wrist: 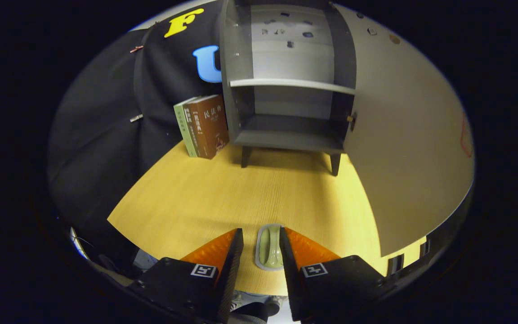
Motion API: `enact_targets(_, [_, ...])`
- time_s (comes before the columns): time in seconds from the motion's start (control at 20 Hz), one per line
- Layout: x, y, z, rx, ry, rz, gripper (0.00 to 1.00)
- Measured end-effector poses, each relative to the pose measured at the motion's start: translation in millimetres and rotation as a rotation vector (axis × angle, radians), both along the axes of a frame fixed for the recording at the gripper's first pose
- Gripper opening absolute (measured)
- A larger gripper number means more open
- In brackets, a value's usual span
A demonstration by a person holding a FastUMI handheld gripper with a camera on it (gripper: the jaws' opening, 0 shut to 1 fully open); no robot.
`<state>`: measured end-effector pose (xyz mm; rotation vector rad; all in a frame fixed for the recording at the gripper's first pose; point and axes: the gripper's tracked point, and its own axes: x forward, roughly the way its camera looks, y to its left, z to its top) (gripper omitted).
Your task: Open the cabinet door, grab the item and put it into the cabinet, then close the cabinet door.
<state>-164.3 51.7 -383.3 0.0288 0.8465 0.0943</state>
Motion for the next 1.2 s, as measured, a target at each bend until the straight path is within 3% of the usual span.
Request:
enact_targets(0.25, [6, -14, -74, -0.083, 0.172, 0.006, 0.54])
enact_targets(0.45, [5, -15, -117, -0.043, 0.312, -0.001, 0.53])
enact_targets(0.55, [5, -16, -130, -0.049, 0.348, 0.026, 0.35])
enact_targets(0.85, [6, -17, -135, -0.089, 0.386, 0.065, 0.37])
enact_targets(0.9, [3, -18, -142, -0.095, 0.393, 0.081, 0.21])
enact_targets(1.0, [3, -20, -142, -0.102, 0.397, 0.088, 0.22])
enact_targets(1.1, [2, -20, -142, -0.098, 0.404, 0.091, 0.1])
enact_targets(1.2, [-1, -21, -140, -0.088, 0.413, 0.092, 0.1])
